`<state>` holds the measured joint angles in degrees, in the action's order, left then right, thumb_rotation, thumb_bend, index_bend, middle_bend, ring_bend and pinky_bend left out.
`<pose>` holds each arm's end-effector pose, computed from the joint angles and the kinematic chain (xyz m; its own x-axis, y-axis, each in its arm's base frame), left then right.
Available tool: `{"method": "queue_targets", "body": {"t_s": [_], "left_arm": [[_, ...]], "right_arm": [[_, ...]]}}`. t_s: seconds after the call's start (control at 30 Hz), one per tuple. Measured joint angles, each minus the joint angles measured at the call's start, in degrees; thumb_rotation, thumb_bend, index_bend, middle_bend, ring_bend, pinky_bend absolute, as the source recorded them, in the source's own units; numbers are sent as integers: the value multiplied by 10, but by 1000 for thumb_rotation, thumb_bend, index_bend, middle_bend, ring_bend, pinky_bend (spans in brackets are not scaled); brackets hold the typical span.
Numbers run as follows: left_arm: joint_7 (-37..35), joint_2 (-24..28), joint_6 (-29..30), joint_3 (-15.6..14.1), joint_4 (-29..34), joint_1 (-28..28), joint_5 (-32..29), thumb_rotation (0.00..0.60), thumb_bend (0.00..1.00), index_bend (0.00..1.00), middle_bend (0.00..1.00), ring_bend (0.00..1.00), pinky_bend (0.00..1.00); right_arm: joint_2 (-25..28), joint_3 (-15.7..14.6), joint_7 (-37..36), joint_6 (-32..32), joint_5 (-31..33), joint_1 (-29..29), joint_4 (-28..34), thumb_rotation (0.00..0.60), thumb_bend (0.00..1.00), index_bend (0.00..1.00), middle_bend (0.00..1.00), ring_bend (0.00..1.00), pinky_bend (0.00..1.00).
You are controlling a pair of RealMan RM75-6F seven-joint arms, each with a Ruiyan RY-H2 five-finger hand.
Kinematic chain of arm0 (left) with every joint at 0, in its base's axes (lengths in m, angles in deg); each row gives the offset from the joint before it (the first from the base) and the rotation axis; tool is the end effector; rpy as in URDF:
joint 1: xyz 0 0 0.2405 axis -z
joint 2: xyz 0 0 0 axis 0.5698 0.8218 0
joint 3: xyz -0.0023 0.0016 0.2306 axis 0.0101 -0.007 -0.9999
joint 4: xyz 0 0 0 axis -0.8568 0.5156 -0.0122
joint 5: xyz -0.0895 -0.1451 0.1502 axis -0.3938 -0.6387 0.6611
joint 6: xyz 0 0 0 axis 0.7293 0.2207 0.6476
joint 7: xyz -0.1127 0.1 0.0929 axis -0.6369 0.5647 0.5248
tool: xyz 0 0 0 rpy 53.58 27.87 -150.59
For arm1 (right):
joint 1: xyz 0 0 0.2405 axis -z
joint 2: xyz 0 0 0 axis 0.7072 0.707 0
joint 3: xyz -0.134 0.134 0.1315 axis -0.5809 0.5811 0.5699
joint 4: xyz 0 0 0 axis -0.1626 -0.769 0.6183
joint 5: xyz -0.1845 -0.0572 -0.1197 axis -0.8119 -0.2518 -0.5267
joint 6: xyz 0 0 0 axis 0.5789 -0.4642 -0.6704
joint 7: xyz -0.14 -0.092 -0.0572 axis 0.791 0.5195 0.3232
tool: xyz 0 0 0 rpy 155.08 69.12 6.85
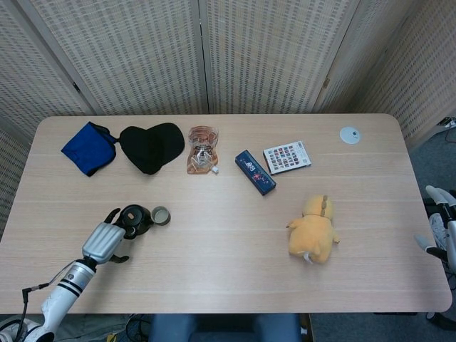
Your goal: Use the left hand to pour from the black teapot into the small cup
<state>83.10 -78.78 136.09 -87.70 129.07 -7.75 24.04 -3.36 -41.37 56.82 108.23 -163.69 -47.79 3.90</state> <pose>-0.2502 0.2892 -0.0113 0.5832 0.3008 0.7546 0.8010 -0.3678 -0.4725 -0.3059 -0.2190 0.1909 0.5116 0.1284 0.8496 -0.8592 0.0884 0.5040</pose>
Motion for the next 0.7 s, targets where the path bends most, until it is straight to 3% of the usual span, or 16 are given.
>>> {"method": "queue_targets", "body": {"t_s": [0.5, 0.7], "left_arm": [[2, 0, -12, -2, 4, 0, -9, 600, 149, 601, 593, 505, 0], [1, 0, -14, -1, 4, 1, -11, 600, 149, 676, 677, 579, 0]], "right_arm": [[-3, 2, 2, 0, 1, 0, -1, 600, 21, 164, 185, 124, 136], [-5, 4, 2, 0, 1, -2, -2, 600, 21, 164, 185, 124, 136]]}}
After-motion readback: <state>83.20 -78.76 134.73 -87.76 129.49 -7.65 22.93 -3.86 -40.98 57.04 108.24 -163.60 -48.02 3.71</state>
